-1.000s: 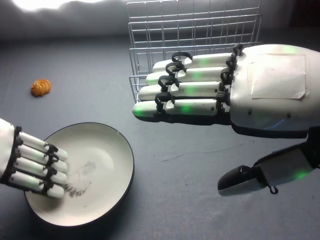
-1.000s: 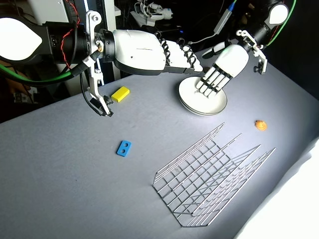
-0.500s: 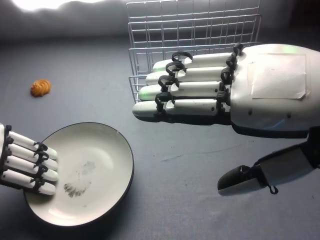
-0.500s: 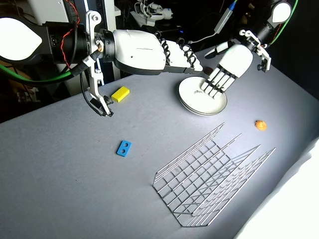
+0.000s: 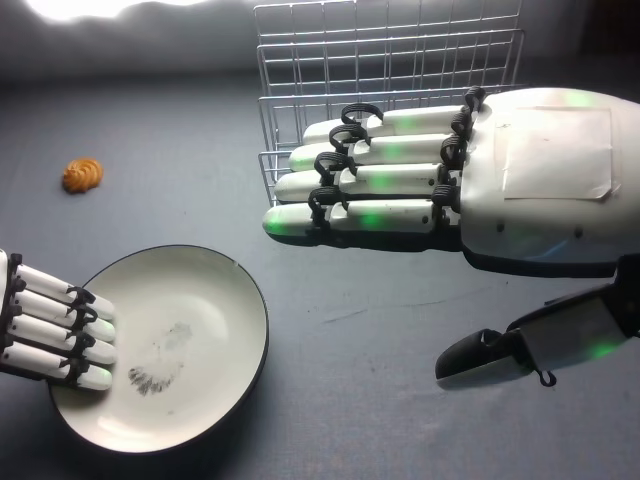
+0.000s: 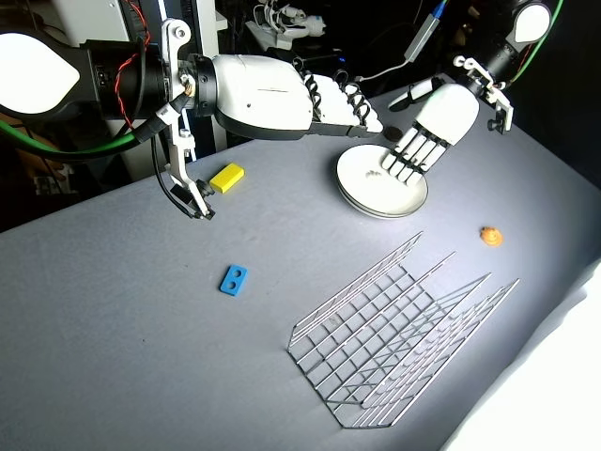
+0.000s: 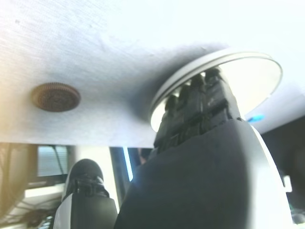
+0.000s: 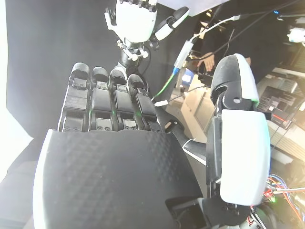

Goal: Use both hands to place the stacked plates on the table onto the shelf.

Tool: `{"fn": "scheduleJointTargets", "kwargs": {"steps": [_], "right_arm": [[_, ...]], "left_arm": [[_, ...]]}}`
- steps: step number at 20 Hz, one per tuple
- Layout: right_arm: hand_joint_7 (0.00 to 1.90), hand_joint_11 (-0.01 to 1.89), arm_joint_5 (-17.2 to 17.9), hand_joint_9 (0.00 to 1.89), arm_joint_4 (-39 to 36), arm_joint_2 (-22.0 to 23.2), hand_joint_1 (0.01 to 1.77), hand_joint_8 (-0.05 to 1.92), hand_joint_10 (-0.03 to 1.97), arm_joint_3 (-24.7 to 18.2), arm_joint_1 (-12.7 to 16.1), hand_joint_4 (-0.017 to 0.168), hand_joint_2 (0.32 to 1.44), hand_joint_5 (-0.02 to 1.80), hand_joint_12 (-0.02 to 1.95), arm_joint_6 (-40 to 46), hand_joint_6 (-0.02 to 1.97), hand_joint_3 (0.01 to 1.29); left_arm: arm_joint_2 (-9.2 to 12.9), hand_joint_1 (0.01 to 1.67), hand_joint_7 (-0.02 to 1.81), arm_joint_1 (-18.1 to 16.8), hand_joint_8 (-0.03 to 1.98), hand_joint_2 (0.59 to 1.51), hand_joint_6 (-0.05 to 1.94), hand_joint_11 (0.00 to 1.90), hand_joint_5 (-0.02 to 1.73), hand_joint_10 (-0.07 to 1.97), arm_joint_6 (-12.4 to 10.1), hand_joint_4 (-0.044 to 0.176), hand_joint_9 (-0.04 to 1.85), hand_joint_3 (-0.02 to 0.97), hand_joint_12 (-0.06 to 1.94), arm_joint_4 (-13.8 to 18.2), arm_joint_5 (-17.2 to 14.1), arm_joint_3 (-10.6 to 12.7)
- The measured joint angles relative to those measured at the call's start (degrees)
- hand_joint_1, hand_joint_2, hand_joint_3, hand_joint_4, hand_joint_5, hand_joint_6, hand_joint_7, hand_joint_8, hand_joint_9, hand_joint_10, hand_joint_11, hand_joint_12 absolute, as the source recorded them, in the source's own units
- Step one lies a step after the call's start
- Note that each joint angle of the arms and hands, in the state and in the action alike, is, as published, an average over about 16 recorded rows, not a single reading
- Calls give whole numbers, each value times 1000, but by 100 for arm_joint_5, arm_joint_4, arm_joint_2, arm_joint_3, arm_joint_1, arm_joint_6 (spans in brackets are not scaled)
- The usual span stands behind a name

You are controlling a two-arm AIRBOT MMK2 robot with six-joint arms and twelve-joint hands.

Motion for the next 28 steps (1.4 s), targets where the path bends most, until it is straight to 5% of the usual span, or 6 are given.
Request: {"fn": "scheduleJointTargets", "kwargs": {"steps": [9, 17, 28], "right_arm": [[21, 22, -336, 15, 8, -286, 668, 14, 3, 32, 95, 4, 1047, 19, 10, -614, 20, 14], [21, 22, -933, 14, 34, -1164, 678, 14, 2, 354, 203, 4, 1043, 15, 10, -1365, 20, 14], [21, 27, -1547, 13, -2, -2158, 975, 14, 2, 894, 173, 4, 973, 15, 147, -1974, 20, 14]], "left_arm": [[-53, 14, -18, 145, -22, 1036, -20, 16, -10, 11, 91, -2, -4, 12, 4, -239, -16, -204], [-91, 13, -19, 218, -24, 1037, -21, 16, -12, 12, 71, -4, -6, 12, 7, -522, 57, -458], [-96, 12, -20, 240, -25, 1031, -21, 16, -12, 7, 16, -6, 4, 12, 10, -793, 194, -705]]}}
